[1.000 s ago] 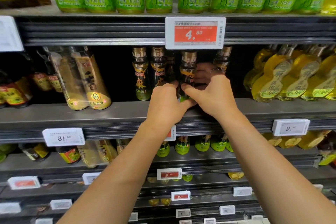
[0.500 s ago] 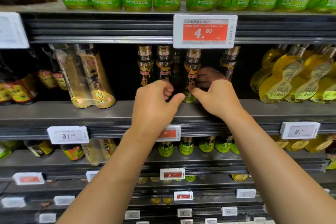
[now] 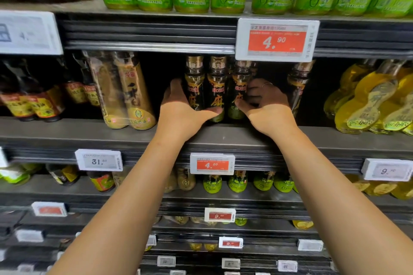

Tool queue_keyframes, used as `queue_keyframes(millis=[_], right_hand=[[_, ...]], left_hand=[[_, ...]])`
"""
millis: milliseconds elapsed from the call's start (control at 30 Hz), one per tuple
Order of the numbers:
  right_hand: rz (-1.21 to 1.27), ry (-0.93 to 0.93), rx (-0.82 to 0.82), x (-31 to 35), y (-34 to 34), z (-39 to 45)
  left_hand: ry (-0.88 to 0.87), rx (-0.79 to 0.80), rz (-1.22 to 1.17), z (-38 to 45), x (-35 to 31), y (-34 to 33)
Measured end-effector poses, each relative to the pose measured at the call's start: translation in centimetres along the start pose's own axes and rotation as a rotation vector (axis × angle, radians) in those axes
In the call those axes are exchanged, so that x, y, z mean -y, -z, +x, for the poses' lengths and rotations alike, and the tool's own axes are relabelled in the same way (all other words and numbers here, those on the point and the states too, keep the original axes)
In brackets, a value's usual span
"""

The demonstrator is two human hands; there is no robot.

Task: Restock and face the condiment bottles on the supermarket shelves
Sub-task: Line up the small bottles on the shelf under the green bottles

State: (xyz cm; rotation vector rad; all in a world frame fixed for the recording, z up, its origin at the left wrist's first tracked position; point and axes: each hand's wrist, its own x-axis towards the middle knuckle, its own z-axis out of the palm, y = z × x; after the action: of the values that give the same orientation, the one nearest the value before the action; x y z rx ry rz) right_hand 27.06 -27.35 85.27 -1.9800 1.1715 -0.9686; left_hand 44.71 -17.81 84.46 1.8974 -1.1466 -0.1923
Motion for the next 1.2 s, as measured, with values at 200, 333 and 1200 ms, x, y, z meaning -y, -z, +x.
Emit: queue_keyframes(millis=[200, 333, 1200], right_hand=[[0.011, -0.003, 0.021, 0.2, -0.1, -0.1], [0.041, 0.021, 0.015, -0.1, 0.0, -0.5], [-0.207, -0.16, -0.368, -5.7, 8.6, -3.6]], left_hand=[[0.006, 0.066, -0.072, 0.4, 0.0, -1.5], [0.008, 0.083, -0.146, 1.0, 0.6, -1.7], [-0.289, 0.162, -0.087, -4.3, -7.4, -1.5]])
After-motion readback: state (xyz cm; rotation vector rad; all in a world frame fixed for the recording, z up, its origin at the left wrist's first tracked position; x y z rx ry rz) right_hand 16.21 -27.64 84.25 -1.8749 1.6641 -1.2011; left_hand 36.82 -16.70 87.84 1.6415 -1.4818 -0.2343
